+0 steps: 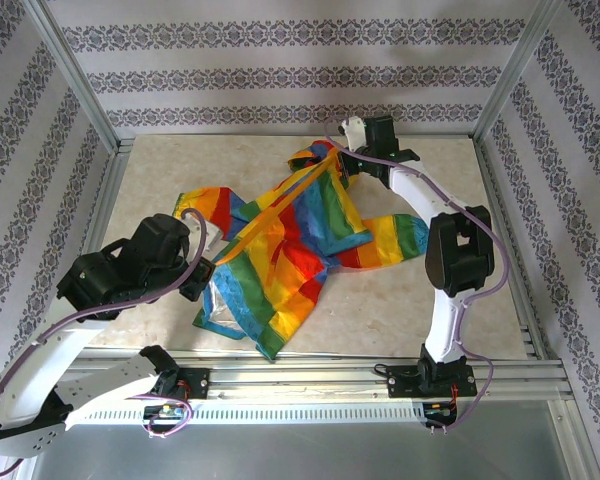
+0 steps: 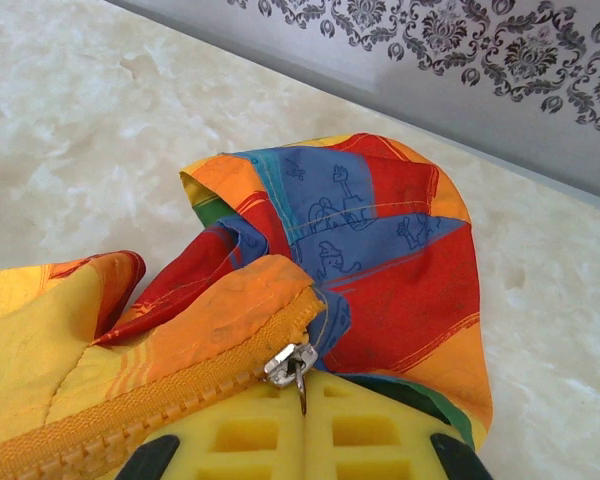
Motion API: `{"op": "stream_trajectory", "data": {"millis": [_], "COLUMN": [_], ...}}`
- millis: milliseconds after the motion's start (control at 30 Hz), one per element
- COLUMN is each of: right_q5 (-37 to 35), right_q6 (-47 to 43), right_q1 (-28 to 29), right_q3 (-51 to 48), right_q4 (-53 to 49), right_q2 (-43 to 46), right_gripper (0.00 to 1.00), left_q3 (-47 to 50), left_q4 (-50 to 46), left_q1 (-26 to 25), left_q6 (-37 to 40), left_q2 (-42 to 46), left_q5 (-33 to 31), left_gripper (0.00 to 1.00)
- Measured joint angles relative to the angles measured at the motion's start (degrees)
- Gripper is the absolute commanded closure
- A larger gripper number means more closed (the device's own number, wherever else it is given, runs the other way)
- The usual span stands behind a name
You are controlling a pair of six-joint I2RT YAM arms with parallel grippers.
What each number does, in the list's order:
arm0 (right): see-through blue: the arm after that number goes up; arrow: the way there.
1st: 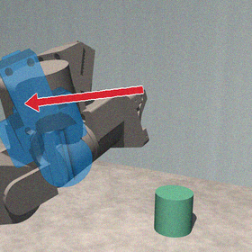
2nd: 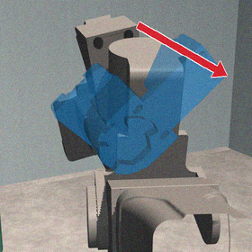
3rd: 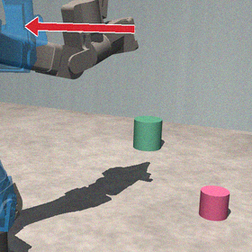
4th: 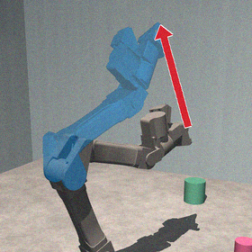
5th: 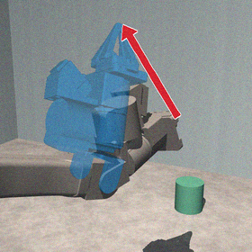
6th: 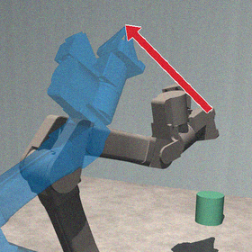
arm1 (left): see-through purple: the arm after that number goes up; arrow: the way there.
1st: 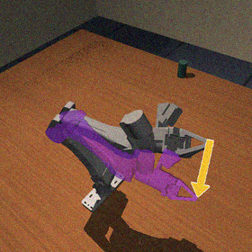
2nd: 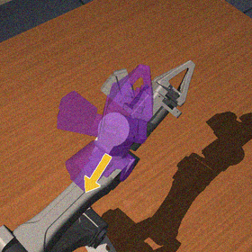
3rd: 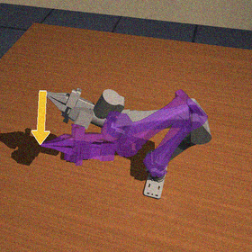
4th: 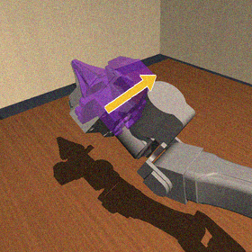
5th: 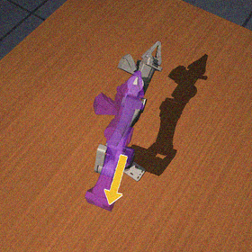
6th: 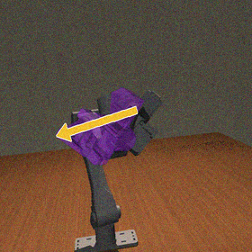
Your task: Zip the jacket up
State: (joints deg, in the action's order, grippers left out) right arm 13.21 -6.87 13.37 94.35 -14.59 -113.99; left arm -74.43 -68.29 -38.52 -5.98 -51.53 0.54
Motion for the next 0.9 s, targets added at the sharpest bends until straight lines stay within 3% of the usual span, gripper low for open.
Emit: {"op": "stream_trajectory", "data": {"millis": [367,700,767,833,900], "right_q5": [-1.6,-2.3,-2.2,-3.5,-5.0], "right_q6": [-0.3,-0.6,-0.6,-0.2,0.7], "right_q1": [-2.3,-5.0,-5.0,-5.2,-6.2], "right_q3": [3.6,5.6,4.7,2.7,0.1], "right_q4": [-2.7,-6.0,-5.7,-4.4,-3.4], "right_q2": [-2.0,-2.0,-2.0,-1.7,-1.1], "right_gripper": [1.0,1.0,0.75,0.59,0.5], "left_q3": [0.1,5.4,6.9,7.6,7.7], "left_q4": [0.8,7.6,8.3,7.8,6.5], "left_q1": [2.9,11.1,11.9,12.3,12.9], "left_q6": [0.0,3.3,3.5,3.5,3.2], "left_q2": [-8.5,-12.6,-12.5,-12.6,-12.8], "left_q5": [-3.8,2.4,3.7,3.8,3.3], "left_gripper": [1.0,1.0,0.98,0.81,0.64]}}
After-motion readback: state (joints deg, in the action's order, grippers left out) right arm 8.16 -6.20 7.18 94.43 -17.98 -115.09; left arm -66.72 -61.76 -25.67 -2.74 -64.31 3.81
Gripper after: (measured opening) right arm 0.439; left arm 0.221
